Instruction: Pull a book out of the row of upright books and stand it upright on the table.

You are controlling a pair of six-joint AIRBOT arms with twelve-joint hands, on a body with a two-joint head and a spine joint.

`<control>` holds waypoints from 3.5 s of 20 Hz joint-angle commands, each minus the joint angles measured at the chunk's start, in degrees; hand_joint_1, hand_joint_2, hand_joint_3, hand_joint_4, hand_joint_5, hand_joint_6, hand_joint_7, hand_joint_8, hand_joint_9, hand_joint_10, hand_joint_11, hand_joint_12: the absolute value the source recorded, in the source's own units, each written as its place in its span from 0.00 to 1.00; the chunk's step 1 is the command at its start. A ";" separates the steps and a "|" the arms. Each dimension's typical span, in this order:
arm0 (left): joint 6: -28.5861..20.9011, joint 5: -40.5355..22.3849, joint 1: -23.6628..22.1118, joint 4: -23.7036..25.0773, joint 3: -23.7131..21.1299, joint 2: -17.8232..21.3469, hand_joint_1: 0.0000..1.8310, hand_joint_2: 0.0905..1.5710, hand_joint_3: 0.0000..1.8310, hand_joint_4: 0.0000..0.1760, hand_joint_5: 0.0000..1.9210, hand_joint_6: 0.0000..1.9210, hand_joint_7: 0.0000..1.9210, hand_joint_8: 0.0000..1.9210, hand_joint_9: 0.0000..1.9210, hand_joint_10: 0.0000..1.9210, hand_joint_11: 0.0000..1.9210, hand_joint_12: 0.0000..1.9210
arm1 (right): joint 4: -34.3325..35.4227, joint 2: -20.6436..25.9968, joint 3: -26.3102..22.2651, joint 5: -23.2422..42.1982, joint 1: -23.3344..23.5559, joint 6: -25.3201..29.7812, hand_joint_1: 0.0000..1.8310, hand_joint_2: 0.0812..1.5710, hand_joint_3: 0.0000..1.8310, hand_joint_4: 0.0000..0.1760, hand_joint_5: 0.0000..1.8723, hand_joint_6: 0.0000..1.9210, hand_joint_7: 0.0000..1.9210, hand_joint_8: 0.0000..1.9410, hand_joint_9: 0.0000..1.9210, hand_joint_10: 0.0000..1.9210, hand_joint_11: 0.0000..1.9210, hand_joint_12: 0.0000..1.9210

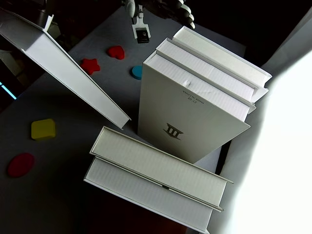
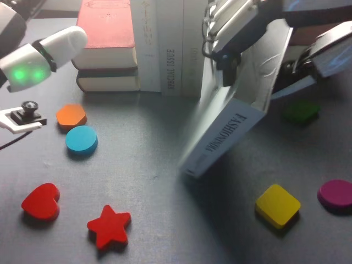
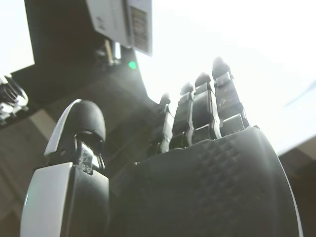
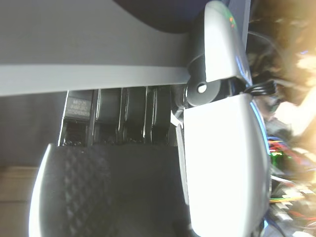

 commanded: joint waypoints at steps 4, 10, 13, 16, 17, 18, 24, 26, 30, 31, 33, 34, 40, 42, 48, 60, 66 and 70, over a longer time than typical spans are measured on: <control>-0.75 -6.38 -0.64 -1.12 0.60 -0.46 0.20 0.87 0.00 0.42 0.02 0.00 0.00 0.00 0.00 0.00 0.00 0.19 | 3.54 -4.03 3.39 0.90 -0.05 3.56 0.74 0.72 0.00 0.00 0.54 0.54 0.42 0.56 0.39 0.74 0.34 0.93; -0.86 -6.05 -0.61 -1.17 0.67 -0.75 0.23 0.85 0.00 0.48 0.03 0.00 0.00 0.00 0.00 0.00 0.00 0.32 | 1.82 -9.92 9.64 -0.49 -0.20 7.27 0.74 0.72 0.00 0.00 0.54 0.54 0.42 0.56 0.39 0.73 0.34 0.93; -0.88 -6.03 -0.59 -1.17 0.66 -0.77 0.26 0.84 0.00 0.39 0.01 0.00 0.00 0.00 0.00 0.00 0.00 0.31 | 1.93 -12.36 11.91 -1.26 -1.34 7.84 0.74 0.72 0.00 0.00 0.54 0.54 0.42 0.56 0.39 0.74 0.34 0.93; -0.95 -6.05 -0.60 -1.28 0.66 -0.84 0.25 0.85 0.00 0.00 0.00 0.00 0.00 0.00 0.00 0.00 0.00 0.35 | 2.10 -14.85 14.16 -2.92 -1.51 7.83 0.74 0.72 0.00 0.00 0.54 0.54 0.42 0.56 0.39 0.74 0.34 0.93; -0.97 -6.07 -0.60 -1.29 0.66 -0.87 0.23 0.85 0.00 0.00 0.00 0.00 0.00 0.00 0.00 0.00 0.00 0.23 | 2.10 -15.20 14.47 -3.19 -1.54 7.83 0.65 0.81 0.01 0.00 0.28 0.32 0.28 0.35 0.25 0.56 0.16 0.84; -0.99 -6.07 -0.61 -1.29 0.67 -0.89 0.21 0.86 0.00 0.00 0.02 0.00 0.00 0.00 0.00 0.00 0.00 0.12 | 2.10 -15.72 14.95 -3.53 -1.66 7.83 0.60 0.82 0.00 0.00 0.24 0.24 0.27 0.19 0.23 0.48 0.12 0.80; -1.14 -6.34 -0.59 -1.41 0.58 -0.89 0.16 0.85 0.00 0.48 0.03 0.00 0.00 0.00 0.00 0.00 0.00 0.23 | 2.09 -16.28 15.93 -4.76 -2.12 7.82 0.36 0.65 0.00 0.07 0.00 0.00 0.01 0.00 0.05 0.03 0.00 0.29; -1.19 -6.39 -0.58 -1.42 0.56 -0.89 0.19 0.84 0.00 0.66 0.01 0.01 0.00 0.00 0.00 0.00 0.00 0.36 | 2.20 -15.68 15.49 -4.77 -2.11 7.66 0.33 0.54 0.00 0.42 0.00 0.00 0.00 0.00 0.00 0.00 0.00 0.18; -1.20 -6.62 -0.54 -1.45 0.32 -0.75 0.22 0.83 0.00 0.72 0.01 0.00 0.00 0.00 0.00 0.00 0.00 0.29 | 4.30 -12.89 13.33 -4.75 -1.99 5.69 0.34 0.53 0.00 0.22 0.00 0.00 0.00 0.00 0.00 0.00 0.00 0.00; -1.20 -6.64 -0.53 -1.46 0.29 -0.73 0.21 0.84 0.00 0.72 0.01 0.00 0.00 0.00 0.00 0.00 0.00 0.26 | 4.56 -12.35 12.92 -4.74 -1.90 5.43 0.30 0.55 0.00 0.12 0.00 0.00 0.00 0.00 0.00 0.00 0.00 0.00; -1.20 -6.71 -0.52 -1.49 0.26 -0.71 0.22 0.84 0.00 0.58 0.04 0.00 0.00 0.00 0.00 0.00 0.00 0.17 | 5.93 -10.35 11.47 -4.65 -1.79 4.21 0.29 0.61 0.02 0.00 0.00 0.00 0.00 0.00 0.00 0.00 0.00 0.00; -1.20 -6.71 -0.49 -1.52 0.23 -0.68 0.22 0.85 0.00 0.57 0.04 0.00 0.00 0.00 0.00 0.00 0.00 0.17 | 6.71 -9.29 10.83 -4.56 -1.79 3.53 0.29 0.62 0.02 0.00 0.00 0.00 0.00 0.00 0.00 0.00 0.00 0.00; -1.20 -6.99 -0.19 -1.81 0.02 -0.50 0.24 0.84 0.00 0.51 0.04 0.00 0.00 0.00 0.00 0.00 0.00 0.11 | 10.50 -6.16 8.82 -4.49 -1.76 0.28 0.28 0.67 0.03 0.00 0.00 0.00 0.00 0.00 0.00 0.00 0.00 0.00; -1.20 -7.05 -0.14 -1.91 0.01 -0.51 0.25 0.84 0.00 0.51 0.04 0.00 0.00 0.00 0.00 0.00 0.00 0.10 | 11.43 -5.53 8.38 -4.49 -1.70 -0.58 0.26 0.65 0.02 0.00 0.00 0.00 0.00 0.00 0.00 0.00 0.00 0.00; -1.20 -7.64 -0.05 -1.92 -0.27 -0.31 0.24 0.84 0.00 0.58 0.04 0.00 0.00 0.00 0.00 0.00 0.00 0.06 | 13.80 -3.67 7.41 -4.40 -1.32 -2.55 0.32 0.61 0.01 0.00 0.00 0.00 0.00 0.00 0.00 0.00 0.00 0.00; -1.15 -9.60 0.97 -2.51 -1.38 0.75 0.16 0.84 0.00 0.44 0.01 0.00 0.00 0.00 0.00 0.00 0.00 0.00 | 40.93 8.21 1.52 -6.13 -8.06 -23.91 0.28 0.74 0.04 0.00 0.00 0.00 0.00 0.00 0.00 0.00 0.00 0.00; -1.11 -10.32 1.45 -3.06 -1.73 1.17 0.23 0.83 0.00 0.38 0.02 0.00 0.00 0.00 0.00 0.00 0.00 0.00 | 63.67 11.94 -0.79 -2.95 -18.27 -39.85 0.27 0.79 0.03 0.08 0.00 0.00 0.00 0.00 0.00 0.00 0.00 0.00; -0.83 -11.04 1.70 -3.44 -2.20 1.53 0.24 0.84 0.00 0.36 0.00 0.00 0.00 0.00 0.00 0.00 0.00 0.00 | 73.87 13.51 -2.74 1.14 -24.10 -47.08 0.27 0.82 0.02 0.00 0.00 0.00 0.00 0.00 0.00 0.00 0.00 0.00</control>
